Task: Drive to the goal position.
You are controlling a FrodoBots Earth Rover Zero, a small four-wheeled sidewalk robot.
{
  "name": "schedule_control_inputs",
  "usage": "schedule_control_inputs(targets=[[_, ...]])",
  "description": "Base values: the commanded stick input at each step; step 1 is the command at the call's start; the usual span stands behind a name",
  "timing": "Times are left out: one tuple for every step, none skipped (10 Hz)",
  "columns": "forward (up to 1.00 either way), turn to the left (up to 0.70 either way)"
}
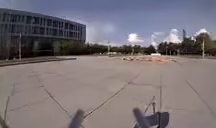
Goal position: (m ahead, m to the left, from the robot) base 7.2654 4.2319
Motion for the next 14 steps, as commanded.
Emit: schedule_control_inputs(targets=[[1.00, 0.00], [1.00, -0.01], [1.00, -0.02], [1.00, -0.02], [1.00, -0.02], [1.00, 0.01], [1.00, 0.01], [1.00, 0.03], [1.00, 0.16], [1.00, 0.38], [1.00, 0.38], [1.00, 0.14], [1.00, -0.01], [1.00, -0.02]])
